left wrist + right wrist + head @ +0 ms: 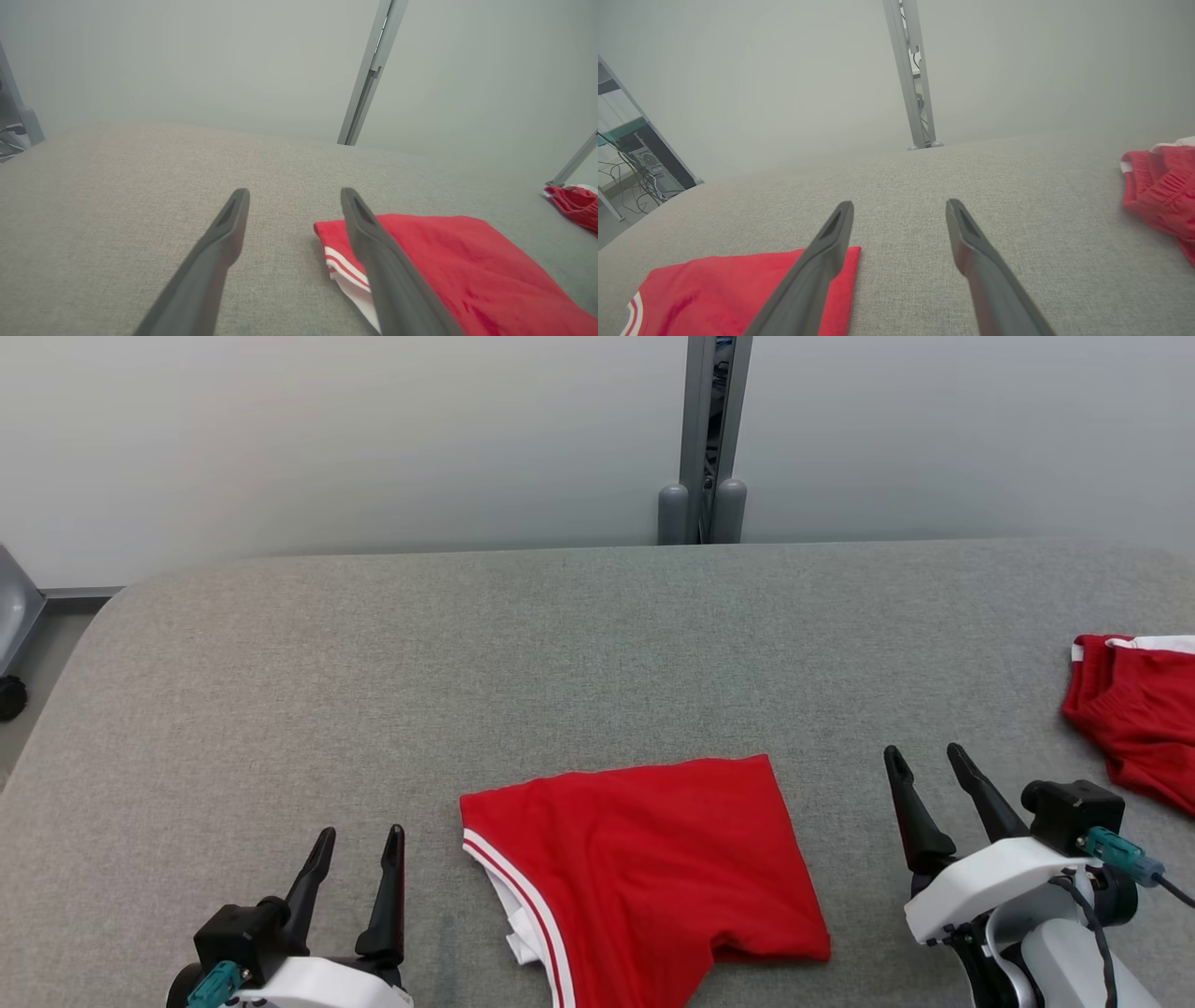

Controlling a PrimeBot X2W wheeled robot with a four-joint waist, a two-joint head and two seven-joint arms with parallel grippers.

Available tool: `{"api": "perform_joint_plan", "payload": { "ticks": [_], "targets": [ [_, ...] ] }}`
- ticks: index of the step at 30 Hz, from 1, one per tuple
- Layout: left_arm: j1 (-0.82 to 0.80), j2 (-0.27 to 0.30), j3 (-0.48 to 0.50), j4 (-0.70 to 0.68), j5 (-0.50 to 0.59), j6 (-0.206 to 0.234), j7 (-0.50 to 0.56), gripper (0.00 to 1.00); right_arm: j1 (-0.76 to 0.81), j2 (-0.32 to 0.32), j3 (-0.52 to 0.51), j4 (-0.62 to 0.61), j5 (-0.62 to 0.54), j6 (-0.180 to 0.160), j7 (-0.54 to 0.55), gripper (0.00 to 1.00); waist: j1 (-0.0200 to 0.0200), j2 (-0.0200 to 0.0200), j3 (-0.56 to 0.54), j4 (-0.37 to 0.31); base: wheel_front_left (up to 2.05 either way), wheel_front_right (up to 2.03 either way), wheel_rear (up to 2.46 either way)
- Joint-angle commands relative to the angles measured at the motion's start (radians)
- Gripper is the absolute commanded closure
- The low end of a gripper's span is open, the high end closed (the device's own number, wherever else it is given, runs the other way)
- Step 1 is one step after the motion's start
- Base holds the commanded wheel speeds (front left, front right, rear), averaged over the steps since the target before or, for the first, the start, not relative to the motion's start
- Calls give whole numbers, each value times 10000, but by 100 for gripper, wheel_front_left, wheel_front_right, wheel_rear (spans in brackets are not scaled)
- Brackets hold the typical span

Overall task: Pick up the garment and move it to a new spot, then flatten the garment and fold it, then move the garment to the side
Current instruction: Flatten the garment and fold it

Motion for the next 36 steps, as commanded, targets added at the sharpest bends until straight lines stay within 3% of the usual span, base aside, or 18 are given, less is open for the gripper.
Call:
{"api": "perform_joint_plan", "payload": {
  "ticks": [1, 6, 7, 8, 18, 26, 36],
  "targets": [
    [-127, 41, 11, 2, 56, -36, -36, 0, 112, -12, -49, -62, -97, 5, 56, 0, 0, -1, -6, 20, 0, 0, 0],
    [-95, 40, -29, 30, 6, -51, -36, 0, 205, 57, -151, -239, -148, 5, 205, 0, 0, -1, -27, 107, 0, 0, 0],
    [-90, 41, -33, 36, -6, -54, -36, 0, 233, 107, -105, -314, -19, 5, 295, 58, 0, -1, -26, 124, 0, 0, 0],
    [-88, 43, -35, 44, -13, -56, -36, 0, 254, 69, -104, -386, 15, 5, 330, 100, 0, -1, -20, 137, 0, 0, 0],
    [-272, 41, -82, 126, -40, -73, -36, 0, 135, 34, 639, -1018, 121, 5, 791, 100, 0, -1, 225, 323, 0, 0, 0],
    [-389, 40, -186, 188, -102, -102, -36, 0, 3, 55, 2383, -1163, 497, 5, 1329, 100, 0, -1, 406, 474, 0, 0, 0],
    [-545, 40, -348, 225, -180, -98, -36, 0, -180, -118, 4774, -38, 1363, 5, 2102, 100, 0, -1, 655, 797, 0, 0, 0]
  ]
}}
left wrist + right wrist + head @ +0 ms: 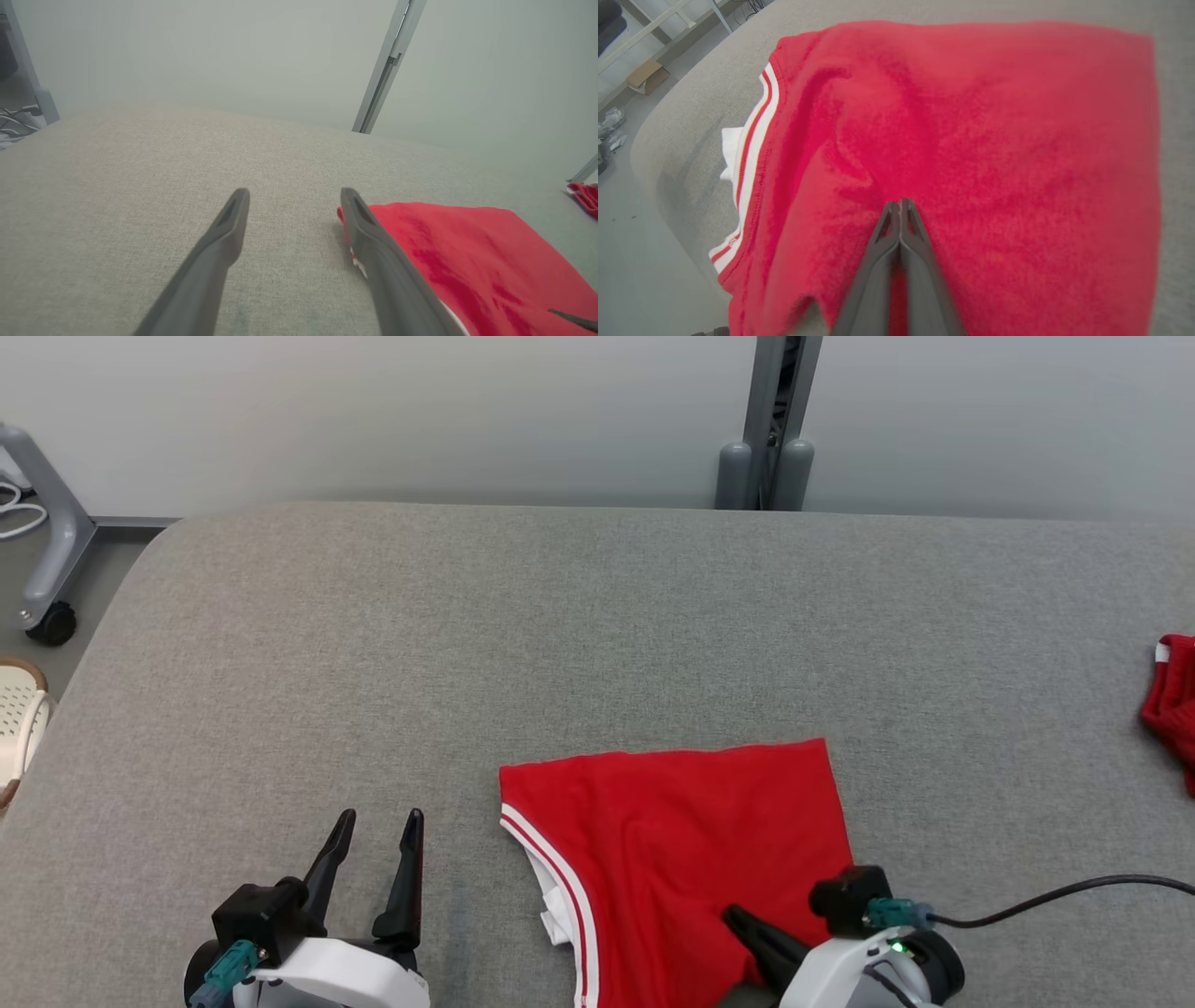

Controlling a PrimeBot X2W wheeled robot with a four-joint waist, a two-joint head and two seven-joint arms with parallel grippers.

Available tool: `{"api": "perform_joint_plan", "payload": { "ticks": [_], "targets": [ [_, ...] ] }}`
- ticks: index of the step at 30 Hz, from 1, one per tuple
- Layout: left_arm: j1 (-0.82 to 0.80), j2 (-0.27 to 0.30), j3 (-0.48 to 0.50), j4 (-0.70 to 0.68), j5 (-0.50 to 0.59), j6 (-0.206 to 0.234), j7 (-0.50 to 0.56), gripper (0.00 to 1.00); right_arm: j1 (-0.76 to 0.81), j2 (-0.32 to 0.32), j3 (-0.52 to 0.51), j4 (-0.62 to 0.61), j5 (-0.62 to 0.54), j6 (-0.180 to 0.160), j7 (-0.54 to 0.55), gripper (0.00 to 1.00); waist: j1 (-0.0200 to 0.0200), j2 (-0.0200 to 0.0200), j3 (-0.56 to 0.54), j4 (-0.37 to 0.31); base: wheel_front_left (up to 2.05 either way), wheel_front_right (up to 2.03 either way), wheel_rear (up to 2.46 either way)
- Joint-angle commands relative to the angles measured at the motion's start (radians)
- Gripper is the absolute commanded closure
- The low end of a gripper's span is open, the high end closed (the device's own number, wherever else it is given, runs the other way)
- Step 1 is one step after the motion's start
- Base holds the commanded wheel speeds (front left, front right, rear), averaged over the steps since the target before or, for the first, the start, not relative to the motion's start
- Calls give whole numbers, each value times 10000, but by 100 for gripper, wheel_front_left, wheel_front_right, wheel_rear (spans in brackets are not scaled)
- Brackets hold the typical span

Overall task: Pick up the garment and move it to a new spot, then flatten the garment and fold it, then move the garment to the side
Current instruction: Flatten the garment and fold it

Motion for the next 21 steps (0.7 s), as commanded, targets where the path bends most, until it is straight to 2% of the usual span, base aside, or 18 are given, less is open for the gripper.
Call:
{"api": "perform_joint_plan", "payload": {
  "ticks": [1, 10, 21],
  "targets": [
    [-150, 39, 16, 9, -62, -22, -36, 0, -101, -29, 189, 92, 135, 5, 20, 100, 0, 0, 32, 41, 0, 0, 0],
    [-159, 39, 16, 46, -41, -26, -36, 0, -386, -15, 1111, 607, 688, 5, -204, 100, 0, 0, 75, 94, 0, 0, 0],
    [72, 39, 66, 73, 41, 18, -36, 0, -913, -222, 732, 901, 1244, 5, -1154, 100, 0, 0, -257, -179, 0, 0, 0]
  ]
}}
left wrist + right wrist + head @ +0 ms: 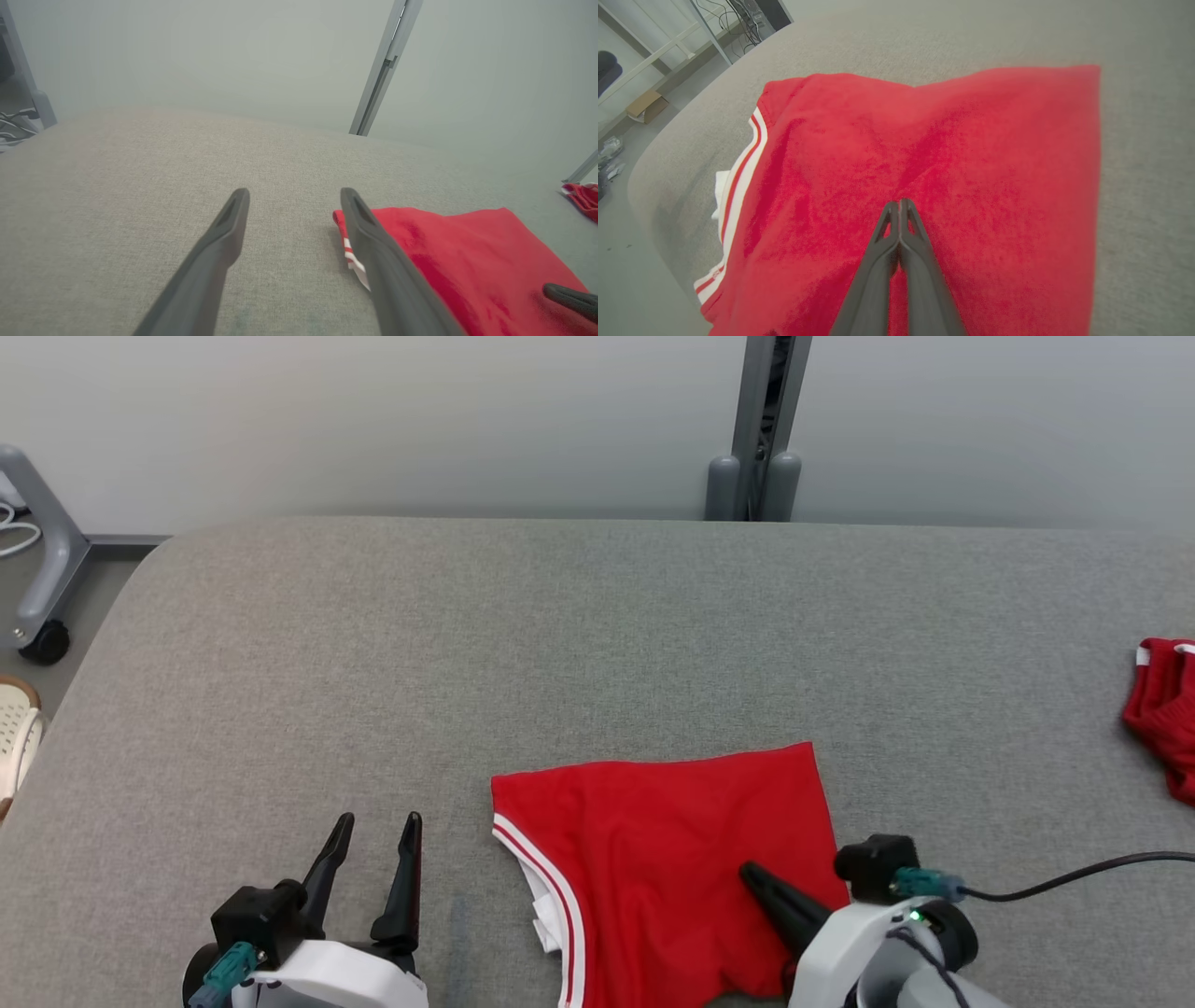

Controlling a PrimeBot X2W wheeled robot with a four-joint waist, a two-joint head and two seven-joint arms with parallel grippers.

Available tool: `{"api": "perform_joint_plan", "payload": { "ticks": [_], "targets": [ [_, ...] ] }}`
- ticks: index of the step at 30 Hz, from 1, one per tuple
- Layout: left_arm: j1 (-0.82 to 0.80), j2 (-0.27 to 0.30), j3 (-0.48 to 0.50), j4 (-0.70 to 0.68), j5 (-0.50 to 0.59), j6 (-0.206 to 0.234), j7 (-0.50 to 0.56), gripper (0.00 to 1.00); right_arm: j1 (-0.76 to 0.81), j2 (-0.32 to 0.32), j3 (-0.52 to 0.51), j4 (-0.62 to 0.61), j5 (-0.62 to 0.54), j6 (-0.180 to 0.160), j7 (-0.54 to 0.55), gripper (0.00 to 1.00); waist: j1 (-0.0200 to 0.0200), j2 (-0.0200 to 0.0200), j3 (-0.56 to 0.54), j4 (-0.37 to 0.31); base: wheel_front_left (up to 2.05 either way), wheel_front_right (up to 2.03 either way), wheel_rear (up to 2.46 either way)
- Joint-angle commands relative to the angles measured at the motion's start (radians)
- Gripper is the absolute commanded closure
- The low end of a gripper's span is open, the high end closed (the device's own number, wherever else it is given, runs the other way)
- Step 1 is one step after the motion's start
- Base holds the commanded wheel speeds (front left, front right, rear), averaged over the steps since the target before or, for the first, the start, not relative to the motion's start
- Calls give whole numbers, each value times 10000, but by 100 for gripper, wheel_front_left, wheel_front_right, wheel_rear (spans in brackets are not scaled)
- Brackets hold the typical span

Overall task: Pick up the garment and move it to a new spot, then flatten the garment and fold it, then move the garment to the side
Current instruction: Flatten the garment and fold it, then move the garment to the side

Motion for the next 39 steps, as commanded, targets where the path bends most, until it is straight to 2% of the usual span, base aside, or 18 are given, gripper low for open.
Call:
{"api": "perform_joint_plan", "payload": {
  "ticks": [1, 11, 17, 21, 25, 33, 34, 35, 36, 39],
  "targets": [
    [93, 41, 47, -1, 41, 28, -36, 0, -123, -182, -148, -49, 89, 1, -235, 100, 0, 0, -124, -97, 0, 0, 0],
    [329, 39, 143, -150, 92, 40, -36, 0, -459, -933, -1789, -303, -124, 3, -1008, 100, 0, 0, -529, -461, 0, 0, 0],
    [351, 39, 239, -316, 120, 51, -36, 0, -273, -1089, -2938, -787, -670, 1, -1139, 100, 0, 0, -561, -601, 0, 0, 0],
    [375, 38, 304, -417, 164, 59, -36, 0, 27, -995, -4153, -1277, -1355, 3, -1176, 100, 0, 0, -570, -706, 0, 0, 0],
    [404, 41, 255, -481, 186, 51, -36, 0, 604, -583, -5080, -1733, -2063, 3, -1171, 100, 0, 0, -581, -751, 0, 0, 0],
    [494, 39, 221, -610, 215, 74, -36, 0, 1318, -53, -5773, -1995, -2601, 3, -1170, 100, 0, 0, -608, -844, 0, 0, 0],
    [500, 39, 221, -620, 211, 75, -36, 0, 1344, -32, -5791, -1987, -2629, 3, -1171, 84, 0, 0, -609, -855, 0, 0, 0],
    [502, 38, 222, -625, 215, 77, -36, 0, 1368, -16, -5801, -1970, -2627, 3, -1171, 52, 0, 0, -610, -861, 0, 0, 0],
    [501, 39, 223, -636, 220, 77, -36, 0, 1385, 9, -5811, -1946, -2637, 3, -1171, 0, 0, 0, -611, -865, 0, 0, 0],
    [490, 39, 223, -659, 234, 72, -36, 0, 1380, 6, -5749, -1875, -2658, 3, -1171, 0, 0, 0, -607, -859, 0, 0, 0]
  ]
}}
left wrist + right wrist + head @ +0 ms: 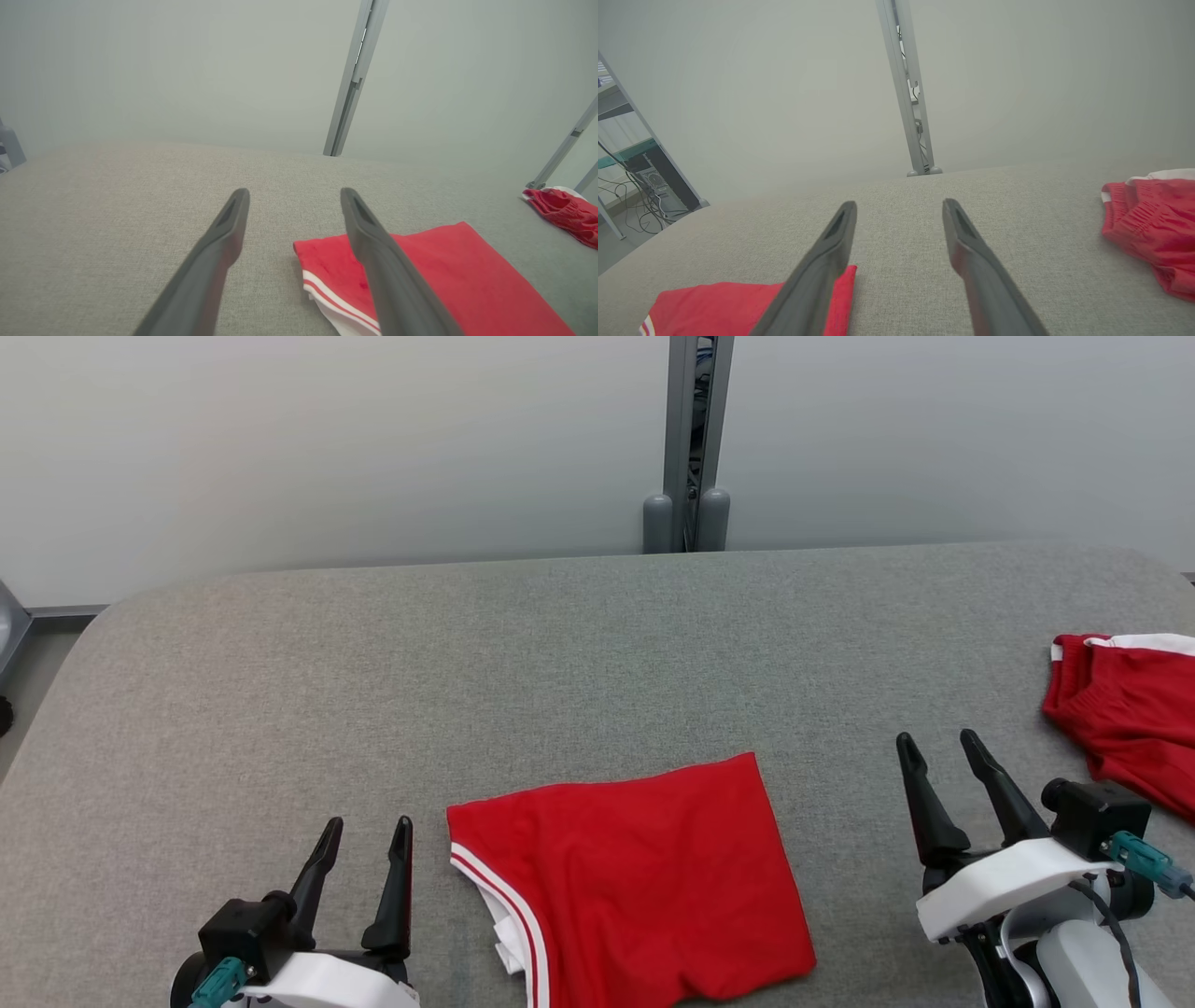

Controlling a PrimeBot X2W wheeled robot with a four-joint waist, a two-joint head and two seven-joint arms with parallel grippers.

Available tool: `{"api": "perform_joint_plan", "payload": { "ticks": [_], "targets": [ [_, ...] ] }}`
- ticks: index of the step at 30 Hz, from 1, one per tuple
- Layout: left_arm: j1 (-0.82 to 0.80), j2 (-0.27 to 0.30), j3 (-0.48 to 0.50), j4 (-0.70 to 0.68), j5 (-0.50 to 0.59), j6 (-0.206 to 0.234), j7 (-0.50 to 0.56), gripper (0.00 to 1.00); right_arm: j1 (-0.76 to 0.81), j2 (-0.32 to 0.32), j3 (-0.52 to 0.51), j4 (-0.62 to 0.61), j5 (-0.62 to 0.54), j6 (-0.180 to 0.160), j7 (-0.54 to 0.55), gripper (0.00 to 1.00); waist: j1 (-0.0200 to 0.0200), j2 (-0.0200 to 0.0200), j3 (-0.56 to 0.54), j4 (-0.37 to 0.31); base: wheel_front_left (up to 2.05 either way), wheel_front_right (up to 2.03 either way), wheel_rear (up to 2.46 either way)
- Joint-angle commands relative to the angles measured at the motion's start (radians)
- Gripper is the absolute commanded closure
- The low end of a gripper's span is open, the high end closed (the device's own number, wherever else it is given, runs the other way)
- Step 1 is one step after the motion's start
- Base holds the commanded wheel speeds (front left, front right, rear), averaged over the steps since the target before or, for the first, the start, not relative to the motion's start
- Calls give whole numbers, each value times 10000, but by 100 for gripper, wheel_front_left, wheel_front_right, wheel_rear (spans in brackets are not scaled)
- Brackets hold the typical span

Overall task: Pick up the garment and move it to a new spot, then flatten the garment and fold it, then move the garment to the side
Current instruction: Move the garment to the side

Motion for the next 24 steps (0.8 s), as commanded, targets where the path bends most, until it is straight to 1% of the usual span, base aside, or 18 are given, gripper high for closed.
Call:
{"api": "perform_joint_plan", "payload": {
  "ticks": [1, 6, 10, 15, 19, 24],
  "targets": [
    [73, 41, 21, -44, 40, 28, -36, 0, 70, -36, 17, 41, -71, 5, -40, 0, 0, 0, 9, 13, 0, 0, 0],
    [116, 40, -9, 3, 19, 7, -36, 0, 76, -71, 78, 163, 40, 5, 32, 0, 0, 0, 28, 69, 0, 0, 0],
    [95, 40, -76, 122, -12, -10, -36, 0, 117, -96, 353, 367, 477, 5, 613, 0, 0, 0, 70, 120, 0, 0, 0],
    [-60, 41, -177, 230, 1, -29, -36, 0, 8, -317, 1026, 491, 1402, 5, 1631, 0, 0, 0, 292, 228, 0, 0, 0],
    [-177, 43, -231, 288, 43, -50, -36, 0, -112, -335, 1392, 471, 2162, 5, 2070, 0, 0, 0, 482, 313, 0, 0, 0],
    [-377, 43, -304, 366, 69, -70, -36, 0, -373, -475, 2109, 605, 3193, 5, 2774, 0, 0, 0, 771, 501, 0, 0, 0]
  ]
}}
